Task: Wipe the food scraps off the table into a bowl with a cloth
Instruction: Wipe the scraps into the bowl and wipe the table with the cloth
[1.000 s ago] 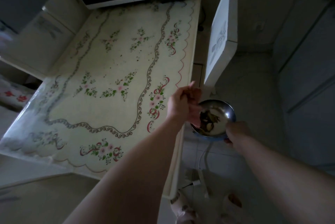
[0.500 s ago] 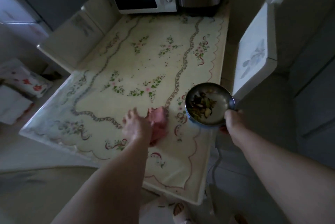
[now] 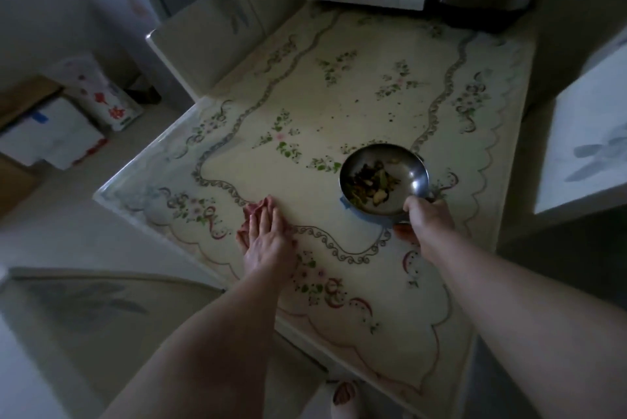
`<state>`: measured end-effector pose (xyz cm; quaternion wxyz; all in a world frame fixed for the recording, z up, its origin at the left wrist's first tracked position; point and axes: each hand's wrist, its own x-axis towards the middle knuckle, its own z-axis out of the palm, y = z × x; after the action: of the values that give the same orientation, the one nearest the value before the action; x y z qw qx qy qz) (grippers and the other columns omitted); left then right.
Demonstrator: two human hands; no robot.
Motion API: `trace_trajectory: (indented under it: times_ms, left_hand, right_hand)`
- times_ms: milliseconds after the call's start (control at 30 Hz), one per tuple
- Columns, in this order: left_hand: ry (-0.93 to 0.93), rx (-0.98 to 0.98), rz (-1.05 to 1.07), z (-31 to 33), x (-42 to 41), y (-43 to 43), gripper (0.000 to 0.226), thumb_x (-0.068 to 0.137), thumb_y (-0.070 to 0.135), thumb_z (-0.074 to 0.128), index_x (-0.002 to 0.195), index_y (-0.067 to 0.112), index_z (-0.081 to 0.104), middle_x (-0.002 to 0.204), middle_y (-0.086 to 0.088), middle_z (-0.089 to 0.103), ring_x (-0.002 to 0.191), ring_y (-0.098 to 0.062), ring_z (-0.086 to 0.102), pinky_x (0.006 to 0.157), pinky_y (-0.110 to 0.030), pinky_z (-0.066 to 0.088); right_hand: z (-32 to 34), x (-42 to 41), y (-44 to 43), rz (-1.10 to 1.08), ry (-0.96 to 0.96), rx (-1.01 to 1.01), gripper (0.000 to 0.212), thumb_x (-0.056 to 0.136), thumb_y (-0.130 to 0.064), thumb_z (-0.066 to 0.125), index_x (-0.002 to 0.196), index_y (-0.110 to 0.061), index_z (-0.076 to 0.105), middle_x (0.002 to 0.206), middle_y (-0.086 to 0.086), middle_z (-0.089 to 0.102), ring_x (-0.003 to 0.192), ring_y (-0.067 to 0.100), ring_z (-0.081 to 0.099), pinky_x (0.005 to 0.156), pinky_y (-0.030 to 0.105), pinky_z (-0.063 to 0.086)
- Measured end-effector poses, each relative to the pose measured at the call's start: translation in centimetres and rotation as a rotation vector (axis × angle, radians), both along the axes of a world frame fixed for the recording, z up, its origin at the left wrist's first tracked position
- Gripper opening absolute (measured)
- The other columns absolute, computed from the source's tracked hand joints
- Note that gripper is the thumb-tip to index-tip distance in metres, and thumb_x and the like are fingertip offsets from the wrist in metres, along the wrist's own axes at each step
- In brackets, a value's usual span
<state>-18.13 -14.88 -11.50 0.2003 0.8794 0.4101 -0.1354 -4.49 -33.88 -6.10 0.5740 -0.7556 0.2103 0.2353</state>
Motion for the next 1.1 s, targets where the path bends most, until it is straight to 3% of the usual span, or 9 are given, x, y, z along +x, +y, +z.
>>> trace_trajectory:
  times_ms: [167, 267, 333, 467, 567, 667, 767, 867, 1100]
  left_hand:
    - [-0.050, 0.079, 0.043, -0.7, -0.5, -2.2, 0.060, 0.102, 0.027, 0.023, 0.154, 0.029, -0.005, 0.161, 0.012, -0.014, 0.150, -0.013, -0.011, 0.122, -0.040, -0.006]
    - [-0.128, 0.133, -0.023, -1.6, -1.4, -3.7, 0.071, 0.087, 0.046, 0.000, 0.155, 0.027, 0.001, 0.161, 0.012, -0.010, 0.150, -0.012, -0.006, 0.122, -0.035, -0.004]
    - [-0.139, 0.138, -0.061, -1.7, -1.6, -4.5, 0.090, 0.069, 0.050, -0.011, 0.155, 0.027, 0.007, 0.161, 0.012, -0.007, 0.150, -0.011, -0.004, 0.121, -0.031, -0.004]
    - [-0.113, 0.156, 0.052, -1.0, -0.9, -5.9, 0.081, 0.078, 0.060, 0.009, 0.154, 0.033, 0.013, 0.162, 0.016, 0.003, 0.150, -0.010, 0.004, 0.119, -0.030, 0.004]
    - [-0.075, 0.117, 0.238, -0.3, 0.7, -9.3, 0.064, 0.097, 0.041, 0.036, 0.155, 0.032, 0.009, 0.162, 0.015, -0.003, 0.150, -0.013, 0.000, 0.122, -0.034, 0.004]
    - [-0.003, 0.098, 0.350, 0.1, 2.9, -13.7, 0.065, 0.100, 0.037, 0.033, 0.155, 0.026, 0.002, 0.163, 0.007, -0.009, 0.151, -0.017, -0.006, 0.122, -0.040, -0.002]
    - [-0.006, 0.051, 0.338, 0.1, 6.5, -18.3, 0.069, 0.099, 0.037, 0.034, 0.155, 0.024, -0.005, 0.162, 0.005, -0.017, 0.150, -0.019, -0.014, 0.121, -0.044, -0.005]
    - [-0.062, 0.006, 0.262, 0.3, 10.9, -22.4, 0.073, 0.098, 0.038, 0.037, 0.155, 0.028, -0.008, 0.161, 0.005, -0.018, 0.149, -0.021, -0.018, 0.118, -0.049, -0.010]
    - [0.068, -0.085, 0.052, 0.8, 14.5, -24.6, 0.063, 0.102, 0.040, 0.027, 0.152, 0.036, -0.011, 0.160, 0.013, -0.021, 0.148, -0.021, -0.019, 0.119, -0.051, -0.011]
  right_hand:
    - [-0.8, -0.5, 5.5, 0.216, 0.021, 0.045, 0.019, 0.087, -0.016, 0.057, 0.104, -0.010, 0.049, 0.095, 0.009, 0.058, 0.077, 0.025, 0.063, 0.054, 0.028, 0.048]
    - [-1.6, -0.4, 7.8, 0.338, 0.064, 0.078, 0.036, 0.087, -0.022, 0.059, 0.118, -0.007, 0.050, 0.106, 0.011, 0.059, 0.097, 0.031, 0.063, 0.087, 0.045, 0.054]
    - [-2.1, -0.2, 8.5, 0.410, 0.071, 0.088, 0.032, 0.089, -0.026, 0.059, 0.116, -0.015, 0.048, 0.108, 0.009, 0.058, 0.101, 0.029, 0.059, 0.096, 0.047, 0.050]
    - [-2.6, 1.0, 7.8, 0.577, 0.053, 0.138, 0.042, 0.087, -0.040, 0.061, 0.117, -0.010, 0.058, 0.118, 0.010, 0.063, 0.106, 0.031, 0.061, 0.097, 0.050, 0.050]
    - [-1.4, 3.5, 3.5, 0.729, -0.047, -0.011, 0.038, 0.093, -0.037, 0.055, 0.119, -0.010, 0.060, 0.116, 0.009, 0.064, 0.104, 0.031, 0.064, 0.093, 0.043, 0.052]
    - [-0.7, 7.6, -2.2, 0.957, -0.279, -0.396, 0.031, 0.096, -0.020, 0.051, 0.126, -0.017, 0.060, 0.125, 0.006, 0.062, 0.111, 0.026, 0.060, 0.083, 0.026, 0.046]
    - [0.4, 11.2, -7.4, 1.209, -0.388, -0.669, 0.037, 0.092, -0.011, 0.047, 0.127, -0.016, 0.059, 0.128, 0.008, 0.060, 0.113, 0.027, 0.058, 0.087, 0.028, 0.048]
    - [1.3, 14.1, -11.4, 1.334, -0.392, -0.767, 0.041, 0.092, -0.008, 0.046, 0.132, -0.012, 0.054, 0.132, 0.011, 0.057, 0.117, 0.028, 0.057, 0.095, 0.034, 0.049]
    - [2.2, 17.1, -13.0, 1.439, -0.499, -0.810, 0.038, 0.090, -0.007, 0.047, 0.127, -0.012, 0.056, 0.123, 0.010, 0.060, 0.105, 0.026, 0.060, 0.083, 0.033, 0.052]
